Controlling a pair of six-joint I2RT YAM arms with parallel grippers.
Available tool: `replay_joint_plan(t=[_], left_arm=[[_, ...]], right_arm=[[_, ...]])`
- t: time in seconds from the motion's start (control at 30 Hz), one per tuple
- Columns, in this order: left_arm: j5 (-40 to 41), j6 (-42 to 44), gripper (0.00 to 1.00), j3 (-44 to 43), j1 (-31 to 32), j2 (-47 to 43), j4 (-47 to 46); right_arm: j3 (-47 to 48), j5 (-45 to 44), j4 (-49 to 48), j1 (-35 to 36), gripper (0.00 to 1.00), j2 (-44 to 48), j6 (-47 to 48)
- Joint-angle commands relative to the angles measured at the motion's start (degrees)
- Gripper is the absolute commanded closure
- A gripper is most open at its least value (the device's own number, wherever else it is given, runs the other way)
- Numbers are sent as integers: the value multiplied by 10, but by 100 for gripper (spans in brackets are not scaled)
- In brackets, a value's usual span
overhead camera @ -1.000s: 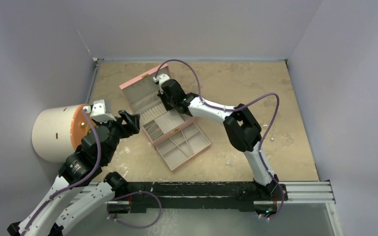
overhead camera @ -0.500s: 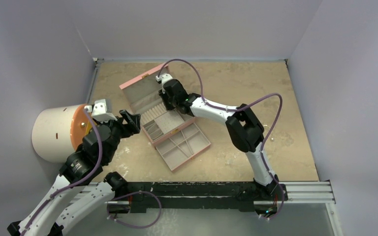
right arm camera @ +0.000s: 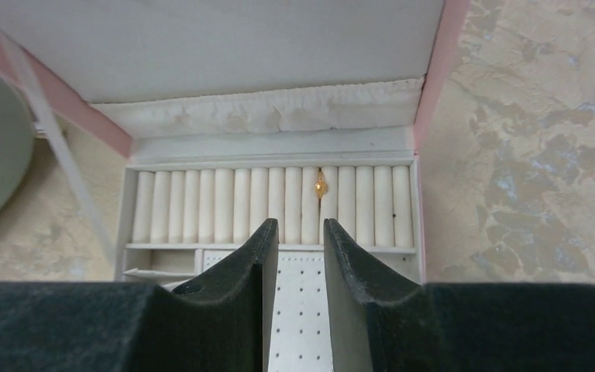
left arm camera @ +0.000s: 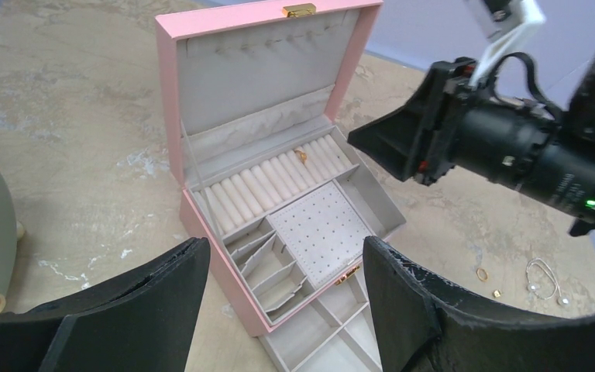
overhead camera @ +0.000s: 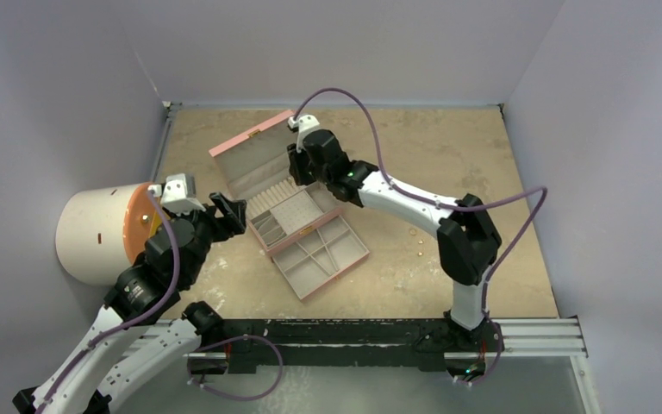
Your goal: Organize the mixed jewelry
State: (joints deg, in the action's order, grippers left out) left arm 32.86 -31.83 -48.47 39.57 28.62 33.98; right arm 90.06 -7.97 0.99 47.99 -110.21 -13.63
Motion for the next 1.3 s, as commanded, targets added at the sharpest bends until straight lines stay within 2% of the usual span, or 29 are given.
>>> replay_joint_plan(t=[0.0, 0.33, 0.63, 0.8, 0.97, 1.27], left_arm=[[3, 13, 28, -3, 1, 7, -14], [6, 15, 28, -3, 1, 16, -15], [0, 16, 28, -5, 1, 32, -23], [-2, 7, 28, -12, 1, 52, -37], [-24, 0, 28, -39, 1, 95, -51], [-34, 12, 28, -48, 1, 131, -87]], right_arm=[[-42, -4, -27, 3, 70, 65, -36], [-186, -81, -5, 1, 70, 218, -33], [-350, -128, 93, -40, 67, 378, -65], [-406, -136, 152, -65, 64, 456, -117], [-438, -152, 223, -75, 64, 476, -173], [-495, -154, 242, -136, 64, 474, -227]])
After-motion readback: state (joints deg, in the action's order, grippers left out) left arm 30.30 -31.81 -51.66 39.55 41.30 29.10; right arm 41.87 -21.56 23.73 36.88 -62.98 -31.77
